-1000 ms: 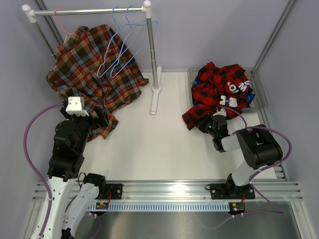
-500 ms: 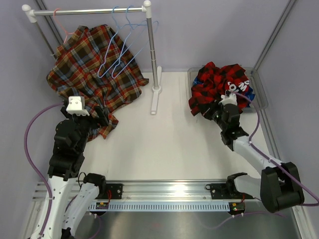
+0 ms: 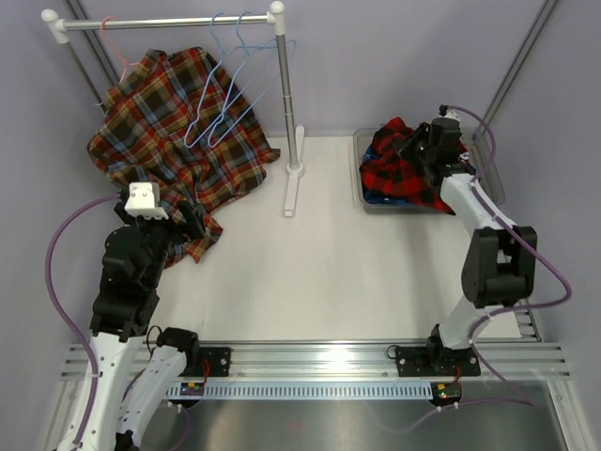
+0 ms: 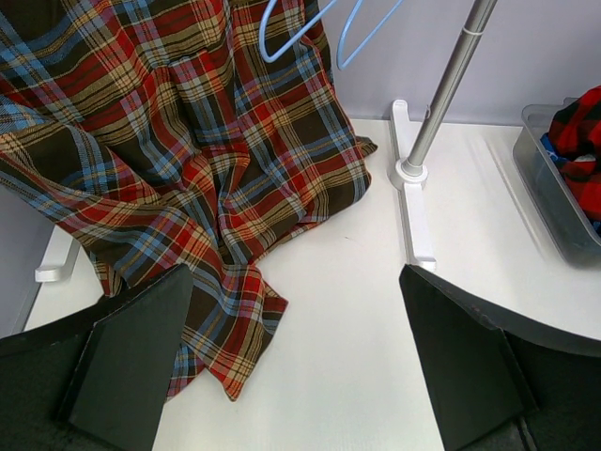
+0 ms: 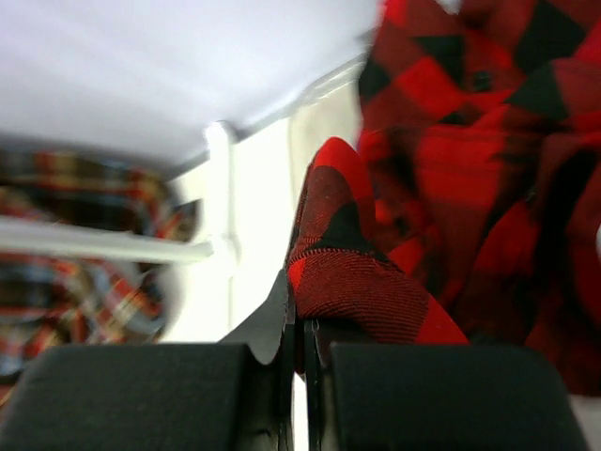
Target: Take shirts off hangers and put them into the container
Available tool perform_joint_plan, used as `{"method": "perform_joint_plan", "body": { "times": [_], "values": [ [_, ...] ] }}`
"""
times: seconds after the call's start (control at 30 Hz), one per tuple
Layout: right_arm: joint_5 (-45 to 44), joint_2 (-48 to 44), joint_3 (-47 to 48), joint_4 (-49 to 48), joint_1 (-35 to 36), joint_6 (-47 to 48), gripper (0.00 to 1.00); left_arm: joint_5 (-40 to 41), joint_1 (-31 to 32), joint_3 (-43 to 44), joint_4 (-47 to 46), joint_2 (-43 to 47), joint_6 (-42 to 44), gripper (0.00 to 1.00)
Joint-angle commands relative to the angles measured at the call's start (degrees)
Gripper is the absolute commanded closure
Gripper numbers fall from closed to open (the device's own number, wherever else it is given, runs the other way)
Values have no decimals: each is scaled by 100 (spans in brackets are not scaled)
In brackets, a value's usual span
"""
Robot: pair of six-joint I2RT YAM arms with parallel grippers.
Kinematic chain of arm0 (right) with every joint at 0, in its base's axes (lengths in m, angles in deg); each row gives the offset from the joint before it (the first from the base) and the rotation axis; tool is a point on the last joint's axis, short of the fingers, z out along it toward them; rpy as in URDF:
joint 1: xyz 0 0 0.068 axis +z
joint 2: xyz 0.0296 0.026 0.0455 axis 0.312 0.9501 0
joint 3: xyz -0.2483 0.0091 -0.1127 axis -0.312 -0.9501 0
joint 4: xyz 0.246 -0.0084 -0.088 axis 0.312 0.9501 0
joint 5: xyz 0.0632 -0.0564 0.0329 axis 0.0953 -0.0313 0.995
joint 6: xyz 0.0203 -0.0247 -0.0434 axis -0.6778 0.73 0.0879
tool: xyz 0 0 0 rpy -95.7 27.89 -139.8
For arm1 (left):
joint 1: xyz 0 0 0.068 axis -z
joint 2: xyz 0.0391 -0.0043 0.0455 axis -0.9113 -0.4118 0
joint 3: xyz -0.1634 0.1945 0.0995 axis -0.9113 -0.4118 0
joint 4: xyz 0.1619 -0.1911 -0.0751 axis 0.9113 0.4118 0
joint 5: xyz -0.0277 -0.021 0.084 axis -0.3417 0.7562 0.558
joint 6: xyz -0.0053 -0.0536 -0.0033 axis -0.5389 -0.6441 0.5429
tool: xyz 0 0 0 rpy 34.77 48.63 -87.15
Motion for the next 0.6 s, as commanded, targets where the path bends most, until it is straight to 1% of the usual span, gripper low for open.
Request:
{"method": "perform_joint_plan", "body": {
  "times": [0.0,0.07,0.1,0.17,0.2,0.27,0.33,0.43,0.5,0.57],
  "values": [
    [165,979,959,934,-146,183,100,29,33,-61,-299,9,-7,1],
    [148,1351,1424,1190,-217,227,100,20,33,-61,-308,17,-16,1],
    [139,1709,1610,1513,-234,262,100,12,33,-70,-308,17,-16,1],
    [43,2089,2005,2033,-225,385,100,-6,42,-52,-308,26,-16,1],
    [-1,2421,2390,2583,-225,447,100,-15,34,-61,-308,35,-24,1],
    [-185,2643,2691,2956,-225,535,100,-50,33,-52,-308,35,-24,1],
    [-239,2855,2780,3265,-225,605,100,-76,33,-43,-308,35,-33,1],
    [-63,3031,2781,3327,-225,728,92,-76,42,-43,-308,26,-33,1],
    [-159,3118,2815,3441,-225,833,82,-85,42,-52,-308,35,-33,1],
    [-143,3136,2894,3459,-225,886,77,-85,42,-52,-308,26,-42,1]
  ]
}}
